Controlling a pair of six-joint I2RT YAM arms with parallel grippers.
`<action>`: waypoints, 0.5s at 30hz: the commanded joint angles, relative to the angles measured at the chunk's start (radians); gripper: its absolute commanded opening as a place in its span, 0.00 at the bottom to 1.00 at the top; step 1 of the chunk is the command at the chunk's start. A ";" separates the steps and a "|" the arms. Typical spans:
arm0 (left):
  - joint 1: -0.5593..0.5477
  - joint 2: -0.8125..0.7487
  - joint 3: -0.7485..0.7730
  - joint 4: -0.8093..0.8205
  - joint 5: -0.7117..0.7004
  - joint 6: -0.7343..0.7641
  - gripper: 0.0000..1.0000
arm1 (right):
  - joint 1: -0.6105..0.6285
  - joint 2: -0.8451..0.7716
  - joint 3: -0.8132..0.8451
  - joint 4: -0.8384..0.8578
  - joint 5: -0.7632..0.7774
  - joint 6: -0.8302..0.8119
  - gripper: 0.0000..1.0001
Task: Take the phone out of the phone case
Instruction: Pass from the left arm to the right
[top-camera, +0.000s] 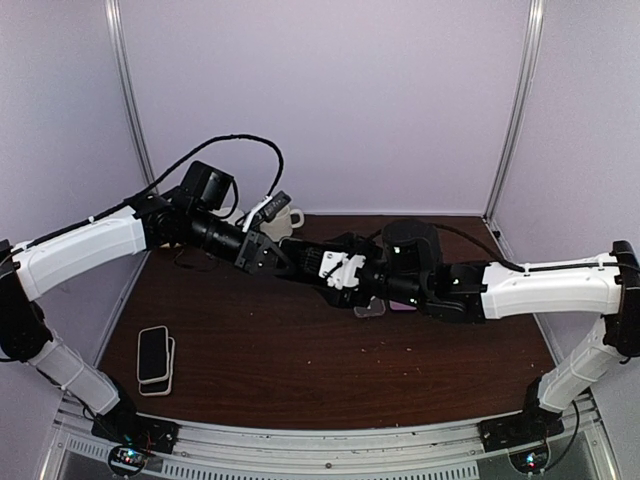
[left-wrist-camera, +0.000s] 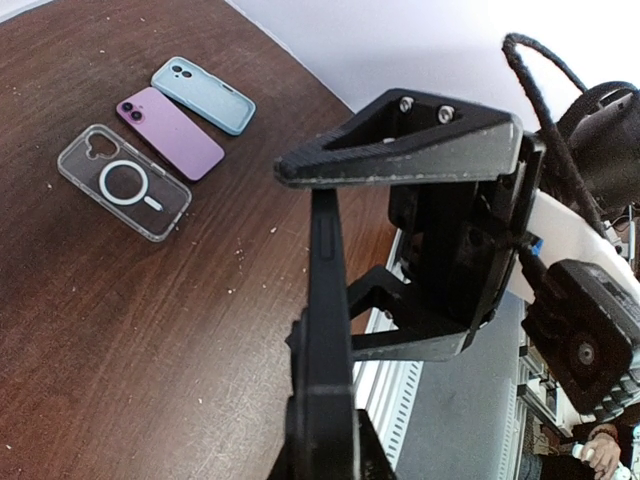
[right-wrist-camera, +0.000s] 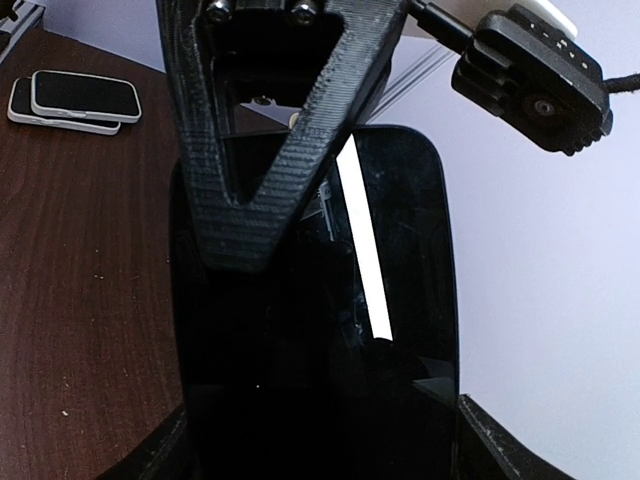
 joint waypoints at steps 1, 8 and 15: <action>0.002 -0.013 0.035 0.104 0.067 0.010 0.00 | 0.002 0.014 0.040 0.007 -0.016 0.025 0.60; 0.003 -0.014 0.035 0.095 0.049 0.023 0.00 | 0.002 0.007 0.039 0.008 -0.016 0.056 0.52; 0.004 -0.005 0.057 0.054 -0.004 0.032 0.38 | 0.003 -0.012 0.032 0.011 -0.012 0.196 0.44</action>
